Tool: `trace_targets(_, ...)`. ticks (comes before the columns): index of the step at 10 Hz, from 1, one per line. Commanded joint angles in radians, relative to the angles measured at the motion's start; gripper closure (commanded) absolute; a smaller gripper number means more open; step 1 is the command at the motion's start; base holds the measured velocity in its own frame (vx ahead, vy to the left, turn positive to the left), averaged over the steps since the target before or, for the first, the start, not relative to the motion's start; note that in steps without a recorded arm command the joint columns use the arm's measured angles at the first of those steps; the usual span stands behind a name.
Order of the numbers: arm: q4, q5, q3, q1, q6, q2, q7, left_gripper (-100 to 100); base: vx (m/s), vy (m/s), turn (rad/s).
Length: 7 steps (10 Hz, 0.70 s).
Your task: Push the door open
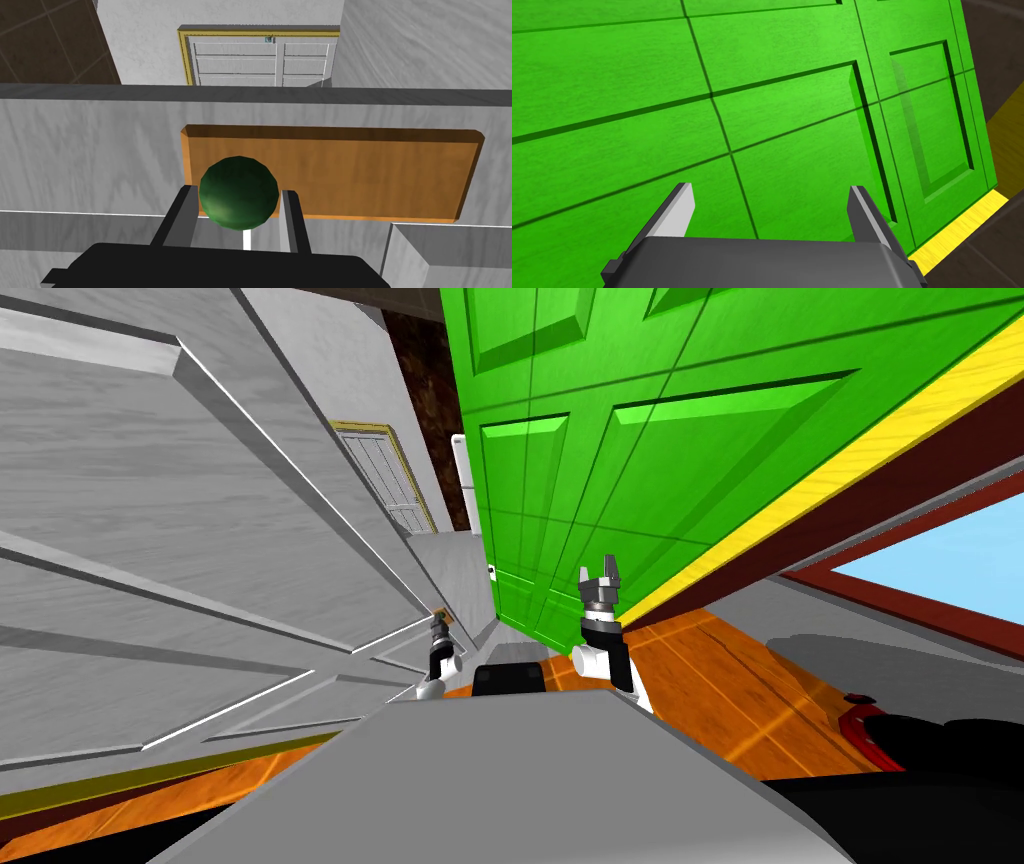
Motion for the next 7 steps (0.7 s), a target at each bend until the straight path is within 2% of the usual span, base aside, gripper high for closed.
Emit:
trace_targets(1, -0.010, 0.024, 0.034, 0.002, -0.015, 0.018, -0.013, 100, 0.060, 0.054, -0.198)
trace_targets(4, 0.006, 0.071, 0.093, -0.018, -0.042, 0.028, -0.050, 100, 0.079, 0.084, -0.175)
trace_targets(5, 0.006, 0.071, 0.093, -0.018, -0.042, 0.028, -0.050, 100, 0.045, 0.079, -0.026)
trace_targets(6, 0.012, 0.088, 0.115, -0.026, -0.051, 0.031, -0.064, 100, 0.027, 0.074, -0.072)
trace_targets(7, 0.055, 0.093, 0.117, -0.050, -0.045, 0.048, -0.065, -100, -0.070, -0.061, -0.007)
